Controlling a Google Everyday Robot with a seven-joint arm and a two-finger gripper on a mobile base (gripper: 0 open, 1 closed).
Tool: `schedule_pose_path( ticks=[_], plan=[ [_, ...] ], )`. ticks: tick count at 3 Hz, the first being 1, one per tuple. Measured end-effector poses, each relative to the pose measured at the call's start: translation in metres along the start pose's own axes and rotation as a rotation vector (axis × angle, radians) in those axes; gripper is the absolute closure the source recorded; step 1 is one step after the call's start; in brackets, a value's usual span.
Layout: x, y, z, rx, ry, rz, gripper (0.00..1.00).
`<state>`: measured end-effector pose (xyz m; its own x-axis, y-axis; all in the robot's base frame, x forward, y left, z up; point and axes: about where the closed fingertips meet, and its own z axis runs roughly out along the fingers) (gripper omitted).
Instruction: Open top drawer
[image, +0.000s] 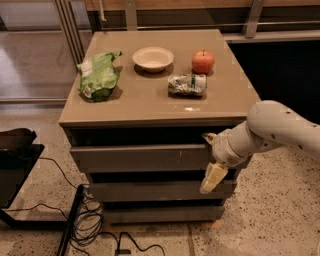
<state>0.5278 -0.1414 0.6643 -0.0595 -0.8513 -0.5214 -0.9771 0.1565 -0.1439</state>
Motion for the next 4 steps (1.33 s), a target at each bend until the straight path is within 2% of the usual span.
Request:
schedule_pose_path(
  ticks=[1, 2, 3, 4],
  plan=[
    [0.0010, -0.0010, 0.0193, -0.027, 0.006, 0.007, 0.00],
    [0.0010, -0.0010, 0.0194, -0.027, 0.006, 0.007, 0.00],
    [0.0010, -0.0010, 0.0194, -0.027, 0.006, 0.007, 0.19],
    [0.0010, -0.0010, 0.0194, -0.027, 0.006, 0.007, 0.42]
  ],
)
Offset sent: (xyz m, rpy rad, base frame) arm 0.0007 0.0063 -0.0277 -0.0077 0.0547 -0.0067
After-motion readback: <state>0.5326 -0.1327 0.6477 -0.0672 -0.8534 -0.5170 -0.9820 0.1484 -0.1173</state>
